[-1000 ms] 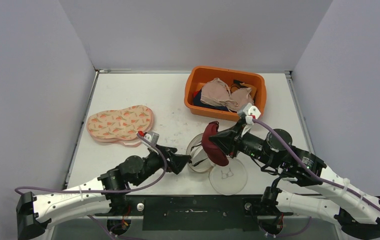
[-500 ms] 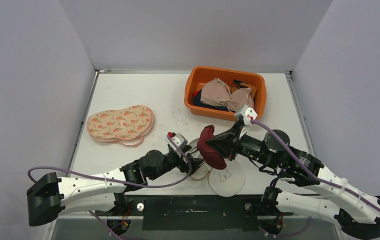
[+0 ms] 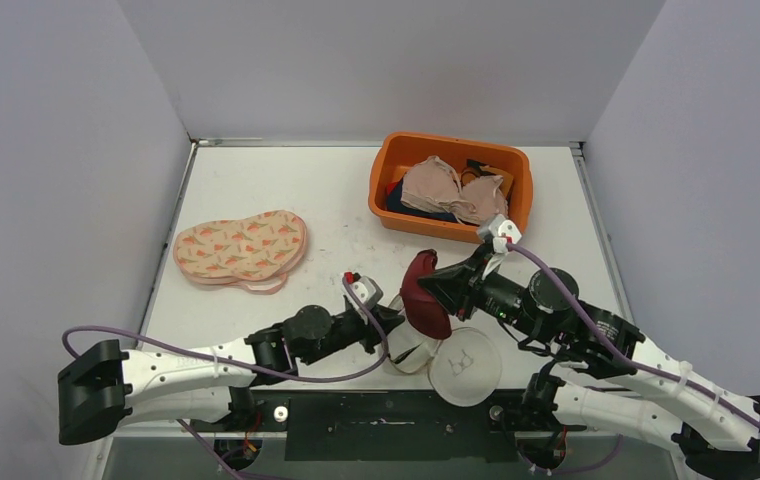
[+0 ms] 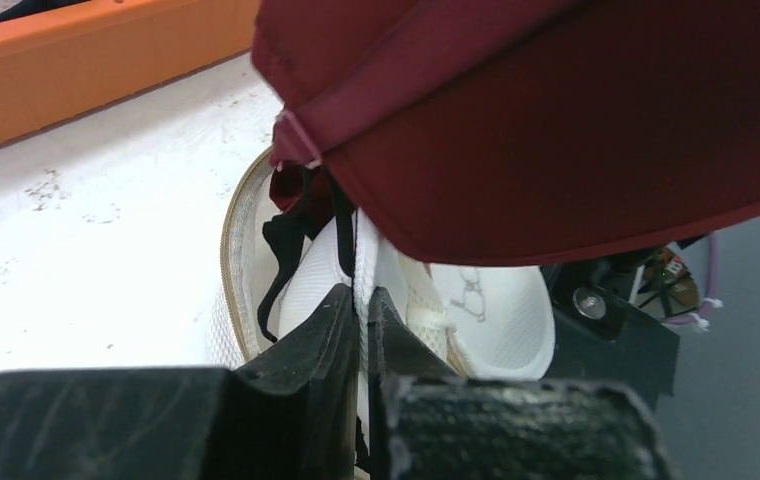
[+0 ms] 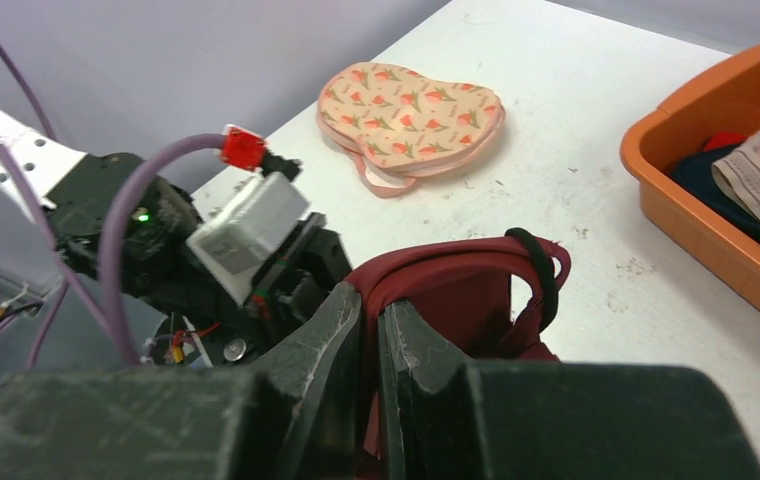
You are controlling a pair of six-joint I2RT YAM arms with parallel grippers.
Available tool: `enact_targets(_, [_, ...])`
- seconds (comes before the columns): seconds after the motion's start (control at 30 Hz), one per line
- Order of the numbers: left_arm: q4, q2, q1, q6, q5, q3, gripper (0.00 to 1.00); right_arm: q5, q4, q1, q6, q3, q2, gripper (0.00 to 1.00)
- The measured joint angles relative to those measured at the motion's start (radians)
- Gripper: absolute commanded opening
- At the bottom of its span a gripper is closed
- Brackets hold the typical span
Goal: Unzip the laundry bag and remove the bra
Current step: Pick up the bra from the laundry bag.
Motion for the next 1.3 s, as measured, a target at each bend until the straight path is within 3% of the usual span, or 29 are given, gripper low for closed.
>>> enact_targets(0.33, [-0.017,-0.05,-0.076,-0.031,0.003,-0.024,0.0,0.145,0.052,0.0,0.049,-0.085,-0.037,0.05])
enact_targets(0.6, [-0.013,0.003,-0.12,-0.056,0.004,-0.047,0.0,0.24,0.074,0.0,0.078,-0.085,-0.069,0.05])
enact_targets(1.3, [-0.062,0.029,-0.124,-0.181,-0.229,-0.098,0.0,0.143,0.035,0.0,0.008,0.12,-0.07,0.05])
